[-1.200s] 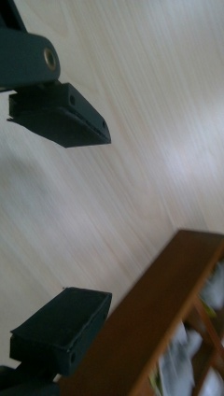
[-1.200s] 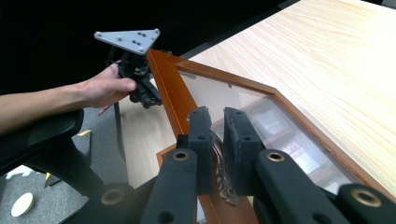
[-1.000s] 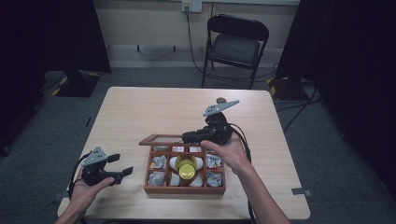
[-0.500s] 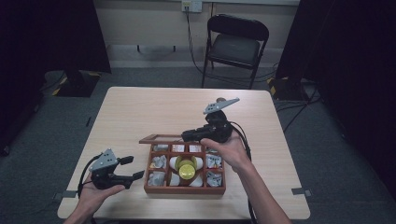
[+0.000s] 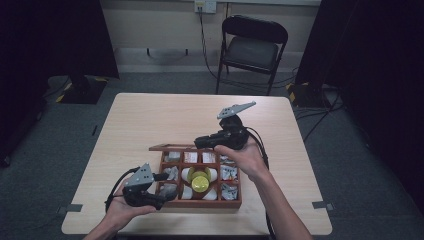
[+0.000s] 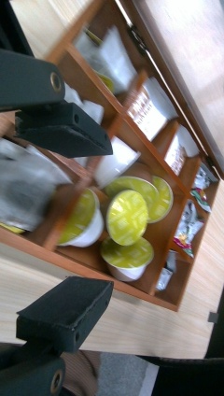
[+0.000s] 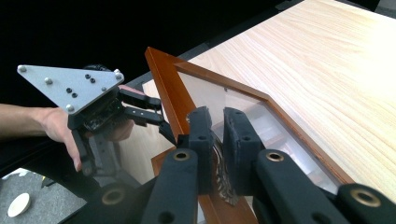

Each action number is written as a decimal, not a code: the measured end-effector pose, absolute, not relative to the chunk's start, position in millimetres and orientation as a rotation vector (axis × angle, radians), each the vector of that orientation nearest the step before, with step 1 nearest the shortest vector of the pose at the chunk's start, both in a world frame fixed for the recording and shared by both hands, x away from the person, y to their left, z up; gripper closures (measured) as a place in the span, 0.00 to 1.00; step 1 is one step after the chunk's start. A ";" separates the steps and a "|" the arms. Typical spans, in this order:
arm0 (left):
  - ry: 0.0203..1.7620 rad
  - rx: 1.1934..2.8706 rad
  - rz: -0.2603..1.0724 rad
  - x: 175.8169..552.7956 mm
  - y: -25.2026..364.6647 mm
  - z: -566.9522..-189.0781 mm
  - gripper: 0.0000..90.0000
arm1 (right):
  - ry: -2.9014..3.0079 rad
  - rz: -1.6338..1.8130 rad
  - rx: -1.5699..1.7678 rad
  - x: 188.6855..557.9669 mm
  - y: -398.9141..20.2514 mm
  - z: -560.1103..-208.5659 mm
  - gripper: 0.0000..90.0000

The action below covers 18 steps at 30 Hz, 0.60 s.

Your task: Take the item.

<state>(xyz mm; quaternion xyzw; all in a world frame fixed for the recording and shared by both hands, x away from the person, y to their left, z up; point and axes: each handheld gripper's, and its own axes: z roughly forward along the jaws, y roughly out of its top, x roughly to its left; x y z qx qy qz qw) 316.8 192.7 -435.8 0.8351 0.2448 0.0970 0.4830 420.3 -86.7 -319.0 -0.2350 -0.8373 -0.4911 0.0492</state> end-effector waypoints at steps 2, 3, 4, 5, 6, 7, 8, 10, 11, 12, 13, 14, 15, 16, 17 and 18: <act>0.581 2.042 0.246 317.8 186.2 -435.7 0.37 | -2.550 -1.495 -0.718 420.2 -86.6 -319.1 0.91; 0.583 2.036 0.236 317.6 183.2 -436.6 0.38 | -2.549 -1.495 -0.719 420.2 -86.6 -319.1 0.91; 0.574 2.054 0.240 317.8 179.1 -437.9 0.38 | -2.547 -1.494 -0.720 420.2 -86.6 -319.2 0.91; 0.567 2.063 0.239 317.5 176.1 -439.1 0.38 | -2.546 -1.493 -0.721 420.2 -86.6 -319.2 0.91; 0.554 2.086 0.236 317.8 171.8 -440.8 0.38 | -2.547 -1.493 -0.721 420.1 -86.5 -319.2 0.91; 0.553 2.093 0.236 318.3 168.6 -442.2 0.38 | -2.547 -1.493 -0.720 420.2 -86.5 -319.2 0.91; 0.557 2.098 0.231 319.3 165.7 -443.4 0.37 | -2.547 -1.493 -0.719 420.4 -86.5 -319.1 0.91; 0.557 2.105 0.227 323.1 161.5 -444.3 0.37 | -2.549 -1.493 -0.719 421.0 -86.7 -318.8 0.91; 0.569 2.092 0.209 325.6 159.5 -444.8 0.38 | -2.548 -1.493 -0.720 421.2 -86.7 -318.5 0.91; 0.583 2.088 0.205 328.2 157.9 -444.7 0.39 | -2.548 -1.492 -0.720 421.4 -86.6 -318.4 0.91; 0.586 2.100 0.210 331.1 155.2 -444.6 0.40 | -2.548 -1.493 -0.720 421.8 -86.7 -318.2 0.91; 0.581 2.113 0.206 333.3 152.6 -444.6 0.40 | -2.545 -1.494 -0.719 422.3 -86.9 -318.0 0.91; 0.578 2.118 0.198 334.8 150.9 -444.4 0.40 | -2.545 -1.494 -0.719 422.5 -87.0 -318.0 0.91; 0.579 2.116 0.183 336.7 147.5 -444.4 0.40 | -2.545 -1.493 -0.719 422.6 -87.1 -317.9 0.91; 0.581 2.119 0.181 337.7 145.1 -444.8 0.41 | -2.544 -1.492 -0.720 422.6 -87.1 -317.9 0.91; 0.582 2.133 0.164 339.4 140.6 -445.7 0.41 | -2.545 -1.492 -0.719 422.7 -87.0 -317.9 0.91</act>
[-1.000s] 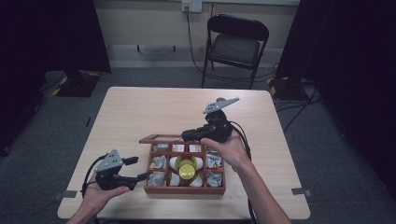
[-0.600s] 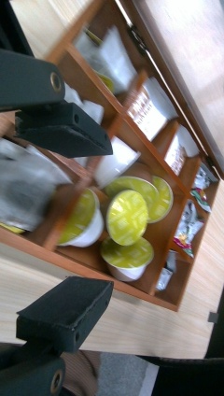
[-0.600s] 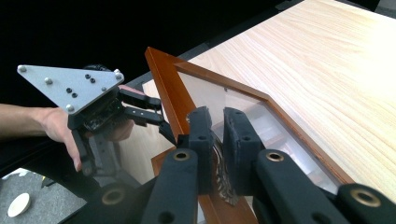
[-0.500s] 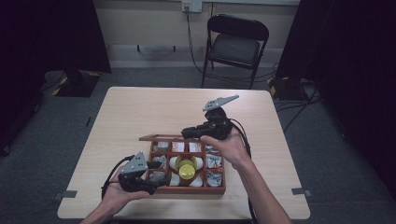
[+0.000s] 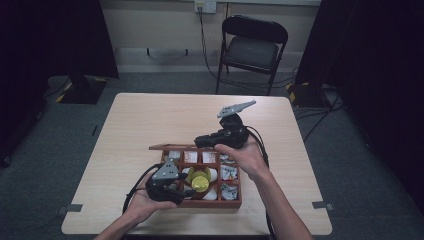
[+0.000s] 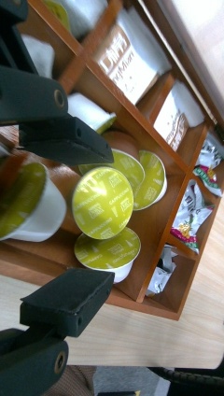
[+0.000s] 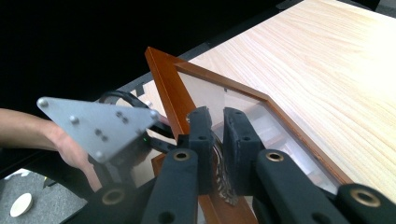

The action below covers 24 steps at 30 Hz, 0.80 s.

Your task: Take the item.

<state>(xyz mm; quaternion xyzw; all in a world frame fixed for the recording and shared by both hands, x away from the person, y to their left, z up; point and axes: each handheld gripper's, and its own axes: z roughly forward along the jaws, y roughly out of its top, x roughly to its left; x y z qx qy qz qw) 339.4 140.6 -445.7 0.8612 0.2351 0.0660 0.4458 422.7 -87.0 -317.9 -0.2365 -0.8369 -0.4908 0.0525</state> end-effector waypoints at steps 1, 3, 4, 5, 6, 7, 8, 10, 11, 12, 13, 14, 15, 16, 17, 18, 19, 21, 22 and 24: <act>0.572 2.157 0.161 341.5 137.4 -446.3 0.41 | -2.544 -1.492 -0.720 422.9 -86.9 -317.7 0.91; 0.560 2.190 0.163 344.8 130.3 -447.3 0.41 | -2.545 -1.492 -0.720 422.9 -86.8 -317.6 0.91; 0.558 2.196 0.167 346.2 127.8 -447.1 0.42 | -2.546 -1.491 -0.720 422.8 -86.7 -317.6 0.91; 0.555 2.197 0.179 348.6 123.8 -446.4 0.42 | -2.547 -1.492 -0.719 422.7 -86.8 -317.6 0.91; 0.558 2.202 0.193 351.2 120.2 -445.8 0.42 | -2.548 -1.494 -0.716 422.8 -86.9 -317.5 0.91; 0.546 2.214 0.197 353.4 118.9 -445.5 0.42 | -2.548 -1.496 -0.716 423.2 -87.2 -317.5 0.91; 0.547 2.223 0.179 355.3 116.4 -446.2 0.42 | -2.547 -1.496 -0.716 423.4 -87.4 -317.5 0.91; 0.548 2.244 0.160 355.9 111.8 -449.3 0.42 | -2.547 -1.496 -0.716 423.2 -87.4 -317.5 0.91; 0.545 2.256 0.156 355.6 109.5 -451.1 0.42 | -2.548 -1.496 -0.716 422.9 -87.3 -317.6 0.91; 0.538 2.278 0.165 355.5 108.0 -452.3 0.42 | -2.549 -1.496 -0.715 422.8 -87.3 -317.7 0.91; 0.547 2.282 0.164 354.9 105.8 -453.4 0.42 | -2.548 -1.496 -0.715 422.8 -87.3 -317.7 0.91; 0.547 2.278 0.171 355.0 105.2 -453.5 0.42 | -2.548 -1.496 -0.715 422.8 -87.3 -317.6 0.91; 0.543 2.286 0.178 355.5 105.7 -452.7 0.41 | -2.549 -1.496 -0.714 422.9 -87.2 -317.6 0.91; 0.554 2.278 0.186 356.3 105.7 -452.6 0.41 | -2.550 -1.497 -0.713 422.9 -87.1 -317.6 0.91; 0.553 2.289 0.192 357.5 106.0 -452.6 0.40 | -2.550 -1.496 -0.714 422.9 -87.1 -317.5 0.91; 0.567 2.291 0.196 358.1 106.2 -452.9 0.39 | -2.550 -1.497 -0.713 423.0 -87.2 -317.6 0.91; 0.572 2.286 0.206 359.1 106.4 -453.4 0.39 | -2.550 -1.497 -0.713 423.1 -87.1 -317.6 0.91; 0.583 2.291 0.207 360.9 106.8 -453.8 0.37 | -2.551 -1.496 -0.713 423.1 -86.6 -317.4 0.91; 0.584 2.312 0.207 362.5 106.8 -454.1 0.37 | -2.551 -1.495 -0.715 423.0 -86.5 -317.2 0.91; 0.585 2.332 0.198 364.2 104.4 -455.1 0.36 | -2.553 -1.494 -0.714 423.0 -86.2 -317.1 0.91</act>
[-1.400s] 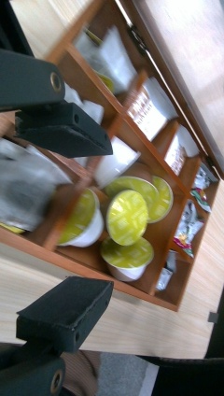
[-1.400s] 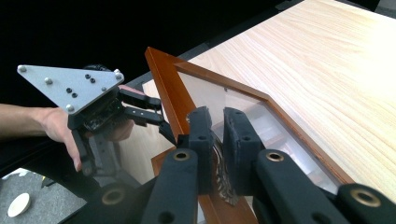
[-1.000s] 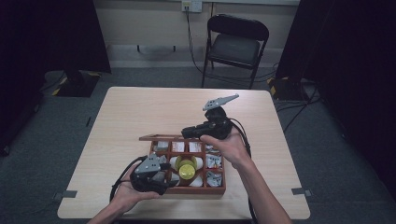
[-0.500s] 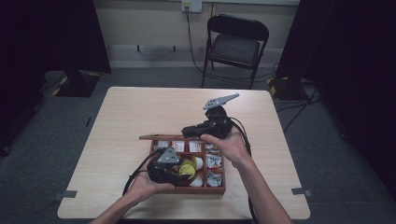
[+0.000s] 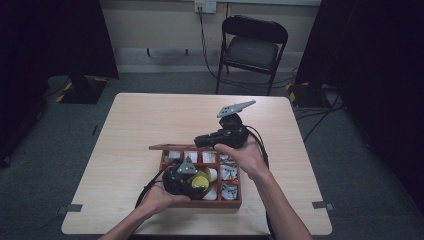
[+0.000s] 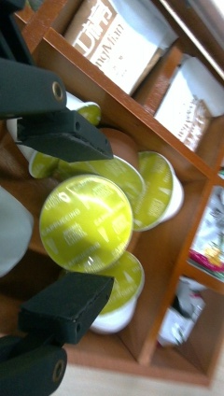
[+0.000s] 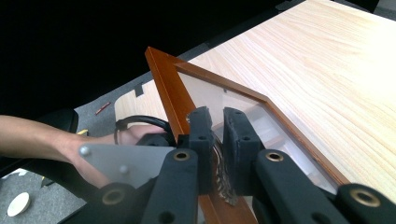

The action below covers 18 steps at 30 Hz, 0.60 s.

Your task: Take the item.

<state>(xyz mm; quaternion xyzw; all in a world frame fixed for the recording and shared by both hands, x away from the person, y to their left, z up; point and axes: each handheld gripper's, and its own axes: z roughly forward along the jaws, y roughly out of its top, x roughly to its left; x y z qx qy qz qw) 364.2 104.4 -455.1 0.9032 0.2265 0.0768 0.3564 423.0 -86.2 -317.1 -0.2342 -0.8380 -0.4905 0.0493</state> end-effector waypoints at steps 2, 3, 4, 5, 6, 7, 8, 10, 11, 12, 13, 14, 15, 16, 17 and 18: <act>0.574 2.355 0.198 365.4 101.9 -455.0 0.35 | -2.551 -1.496 -0.713 423.1 -86.5 -317.2 0.91; 0.565 2.354 0.202 365.7 100.2 -455.6 0.35 | -2.550 -1.497 -0.713 423.1 -86.6 -317.3 0.91; 0.565 2.358 0.199 365.6 98.5 -455.7 0.34 | -2.551 -1.497 -0.712 423.1 -86.6 -317.4 0.91; 0.567 2.353 0.198 365.5 97.0 -456.1 0.34 | -2.551 -1.497 -0.712 423.1 -86.6 -317.4 0.91; 0.554 2.362 0.194 365.9 96.3 -455.5 0.34 | -2.552 -1.497 -0.712 423.1 -86.6 -317.4 0.91; 0.544 2.359 0.186 365.6 95.3 -455.2 0.34 | -2.551 -1.497 -0.711 423.1 -86.6 -317.4 0.91; 0.543 2.360 0.183 364.3 93.8 -455.2 0.34 | -2.551 -1.498 -0.711 423.1 -86.9 -317.5 0.91; 0.522 2.377 0.186 362.8 92.0 -455.9 0.33 | -2.549 -1.499 -0.712 423.2 -87.3 -317.6 0.91; 0.510 2.391 0.192 362.4 91.4 -455.9 0.33 | -2.549 -1.500 -0.712 423.2 -87.3 -317.6 0.91; 0.515 2.392 0.193 361.5 90.1 -456.7 0.33 | -2.550 -1.499 -0.711 423.2 -87.2 -317.6 0.91; 0.513 2.393 0.192 361.8 90.0 -456.8 0.34 | -2.552 -1.499 -0.711 423.0 -86.9 -317.6 0.91; 0.515 2.401 0.192 362.5 90.1 -456.6 0.33 | -2.552 -1.498 -0.711 422.9 -86.8 -317.6 0.91; 0.530 2.389 0.182 362.7 89.7 -457.3 0.33 | -2.552 -1.498 -0.710 422.9 -86.7 -317.5 0.91; 0.518 2.403 0.181 363.8 89.7 -457.1 0.33 | -2.552 -1.498 -0.711 423.0 -86.7 -317.5 0.91; 0.514 2.407 0.182 364.0 89.5 -457.2 0.33 | -2.552 -1.497 -0.711 423.0 -86.6 -317.5 0.91; 0.513 2.412 0.186 364.4 88.9 -457.6 0.33 | -2.552 -1.497 -0.711 422.9 -86.6 -317.5 0.91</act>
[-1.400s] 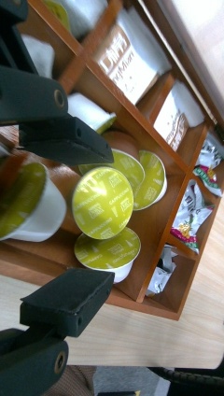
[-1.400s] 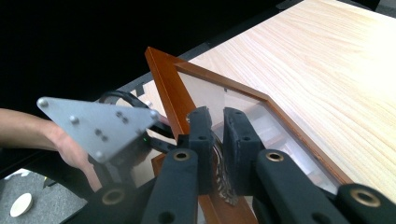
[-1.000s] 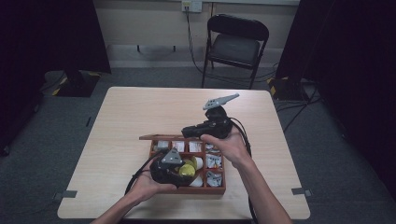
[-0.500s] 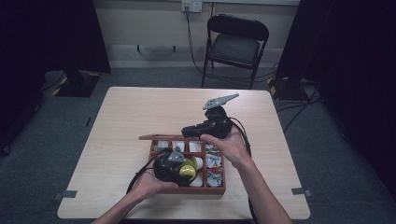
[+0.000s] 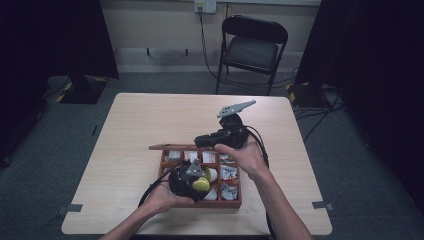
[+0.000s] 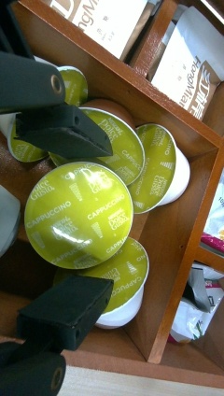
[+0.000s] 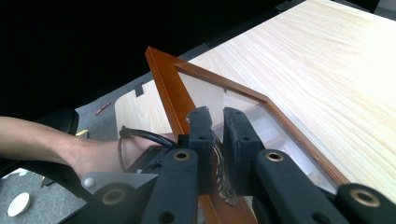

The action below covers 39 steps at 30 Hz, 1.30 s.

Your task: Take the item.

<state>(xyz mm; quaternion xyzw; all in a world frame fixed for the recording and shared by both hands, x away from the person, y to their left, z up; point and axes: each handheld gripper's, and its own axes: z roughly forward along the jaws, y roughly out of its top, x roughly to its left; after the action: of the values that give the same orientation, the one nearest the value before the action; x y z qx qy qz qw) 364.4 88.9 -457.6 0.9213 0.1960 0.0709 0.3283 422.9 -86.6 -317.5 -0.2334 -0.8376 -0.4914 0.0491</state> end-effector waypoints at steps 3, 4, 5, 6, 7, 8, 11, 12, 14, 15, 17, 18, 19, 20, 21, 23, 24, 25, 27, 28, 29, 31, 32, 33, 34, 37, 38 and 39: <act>0.499 2.446 0.221 362.6 86.7 -458.6 0.34 | -2.552 -1.497 -0.711 423.0 -86.7 -317.5 0.91; 0.491 2.452 0.227 361.8 85.7 -459.0 0.35 | -2.552 -1.497 -0.711 423.0 -86.7 -317.5 0.91; 0.485 2.455 0.227 361.6 85.5 -459.0 0.37 | -2.552 -1.497 -0.711 423.0 -86.6 -317.5 0.91; 0.492 2.452 0.228 361.9 85.7 -459.0 0.37 | -2.553 -1.497 -0.711 422.9 -86.6 -317.4 0.91; 0.496 2.453 0.223 362.6 85.9 -459.0 0.37 | -2.551 -1.497 -0.711 423.1 -86.6 -317.5 0.91; 0.494 2.457 0.212 363.3 86.0 -458.8 0.37 | -2.551 -1.497 -0.711 423.1 -86.6 -317.4 0.91; 0.507 2.452 0.214 363.0 84.8 -460.2 0.38 | -2.553 -1.496 -0.711 422.8 -86.3 -317.4 0.91; 0.506 2.462 0.217 363.1 84.3 -460.3 0.39 | -2.553 -1.496 -0.711 422.8 -86.3 -317.4 0.91; 0.500 2.477 0.225 362.4 82.7 -460.9 0.41 | -2.554 -1.497 -0.711 422.6 -86.2 -317.4 0.91; 0.499 2.479 0.230 362.1 82.4 -461.0 0.42 | -2.556 -1.496 -0.712 422.6 -86.3 -317.4 0.91; 0.500 2.480 0.225 362.2 82.8 -460.7 0.42 | -2.556 -1.496 -0.712 422.5 -86.3 -317.4 0.91; 0.500 2.479 0.224 362.2 82.8 -460.7 0.42 | -2.557 -1.496 -0.712 422.5 -86.3 -317.4 0.91; 0.501 2.479 0.226 362.1 82.7 -460.7 0.42 | -2.557 -1.496 -0.712 422.5 -86.3 -317.5 0.91; 0.501 2.477 0.228 362.0 82.7 -460.9 0.43 | -2.557 -1.497 -0.712 422.4 -86.3 -317.5 0.91; 0.502 2.479 0.224 362.1 82.8 -460.7 0.43 | -2.557 -1.496 -0.712 422.3 -86.3 -317.5 0.91; 0.509 2.474 0.222 362.6 83.1 -460.6 0.43 | -2.556 -1.496 -0.713 422.2 -86.3 -317.6 0.91; 0.512 2.472 0.221 362.6 83.1 -460.5 0.43 | -2.556 -1.496 -0.713 422.3 -86.4 -317.6 0.91; 0.513 2.470 0.222 362.6 83.1 -460.5 0.43 | -2.556 -1.496 -0.713 422.3 -86.5 -317.6 0.91; 0.527 2.454 0.225 362.1 83.4 -460.0 0.43 | -2.553 -1.498 -0.711 422.5 -86.6 -317.7 0.91; 0.536 2.447 0.210 362.5 84.0 -459.1 0.43 | -2.553 -1.498 -0.712 422.5 -86.7 -317.7 0.91; 0.540 2.438 0.220 362.6 84.5 -458.9 0.43 | -2.552 -1.499 -0.712 422.6 -86.8 -317.7 0.91; 0.556 2.412 0.203 362.7 85.6 -457.7 0.43 | -2.552 -1.499 -0.712 422.5 -86.9 -317.8 0.91; 0.542 2.417 0.193 363.3 87.2 -456.0 0.43 | -2.552 -1.499 -0.712 422.4 -86.8 -317.8 0.91; 0.543 2.396 0.200 363.5 88.7 -454.1 0.43 | -2.552 -1.499 -0.712 422.4 -86.8 -317.8 0.91; 0.552 2.379 0.196 363.2 90.0 -452.4 0.43 | -2.553 -1.499 -0.712 422.3 -86.7 -317.8 0.91; 0.543 2.373 0.194 361.6 92.9 -449.6 0.43 | -2.553 -1.498 -0.712 422.2 -86.5 -317.7 0.91; 0.538 2.369 0.190 360.4 93.2 -449.0 0.43 | -2.553 -1.499 -0.712 422.3 -86.6 -317.7 0.91; 0.532 2.363 0.198 359.7 93.4 -448.1 0.43 | -2.553 -1.499 -0.712 422.4 -86.6 -317.7 0.91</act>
<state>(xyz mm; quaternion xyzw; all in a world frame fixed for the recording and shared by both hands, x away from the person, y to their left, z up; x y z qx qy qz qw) 359.7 93.4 -448.1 0.9115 0.2052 0.0762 0.3482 422.4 -86.6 -317.7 -0.2334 -0.8375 -0.4917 0.0482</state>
